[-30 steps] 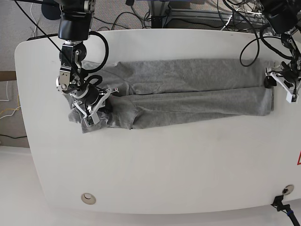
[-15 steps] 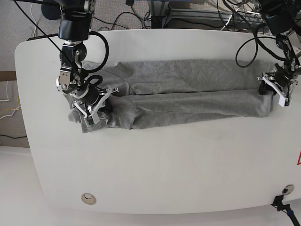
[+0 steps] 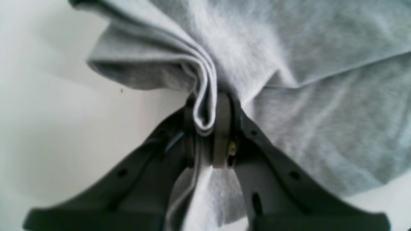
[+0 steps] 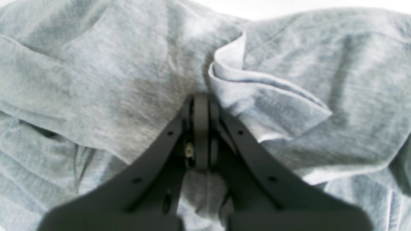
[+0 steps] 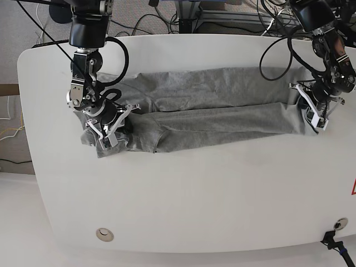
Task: Fold the T-shirt properly
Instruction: 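Fold the strip end toward the right gripper with the left gripper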
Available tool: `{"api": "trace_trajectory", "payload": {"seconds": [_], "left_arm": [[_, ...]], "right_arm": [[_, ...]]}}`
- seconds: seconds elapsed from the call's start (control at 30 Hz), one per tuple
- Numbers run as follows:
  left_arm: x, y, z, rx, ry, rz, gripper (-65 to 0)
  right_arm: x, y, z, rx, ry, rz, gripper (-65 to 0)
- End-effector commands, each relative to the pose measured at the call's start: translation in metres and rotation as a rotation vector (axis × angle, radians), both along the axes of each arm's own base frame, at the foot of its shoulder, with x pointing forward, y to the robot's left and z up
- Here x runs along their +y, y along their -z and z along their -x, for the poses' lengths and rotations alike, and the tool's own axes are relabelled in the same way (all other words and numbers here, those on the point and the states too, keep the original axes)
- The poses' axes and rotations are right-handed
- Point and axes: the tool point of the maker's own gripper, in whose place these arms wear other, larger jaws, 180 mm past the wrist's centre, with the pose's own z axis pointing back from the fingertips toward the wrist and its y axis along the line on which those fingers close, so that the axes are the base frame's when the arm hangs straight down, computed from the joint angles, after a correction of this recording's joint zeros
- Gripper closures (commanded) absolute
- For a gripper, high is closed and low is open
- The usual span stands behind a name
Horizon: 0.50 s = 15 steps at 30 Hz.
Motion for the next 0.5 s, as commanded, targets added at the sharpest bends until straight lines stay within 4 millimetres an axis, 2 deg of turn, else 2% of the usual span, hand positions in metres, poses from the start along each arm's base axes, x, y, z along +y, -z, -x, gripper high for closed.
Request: {"api": "trace_trajectory", "payload": {"seconds": [0.0, 0.13, 0.33, 0.47], "left_arm": [[-0.019, -0.025, -0.016, -0.074, 0.046, -0.013, -4.5], [-0.074, -0.034, -0.021, -0.088, 0.138, 0.014, -4.5], [-0.168, -0.028, -0.026, -0.100, 0.249, 0.180, -4.5], [-0.212, -0.035, -0.032, -0.126, 0.276, 0.276, -4.5]], "right_arm": [[-0.008, 0.004, 0.002, 0.030, 0.004, 0.043, 0.0], [0.000, 0.004, 0.002, 0.030, 0.002, 0.026, 0.0], [0.004, 0.004, 0.002, 0.030, 0.001, 0.017, 0.0], [0.004, 0.004, 0.002, 0.030, 0.001, 0.017, 0.0]]}}
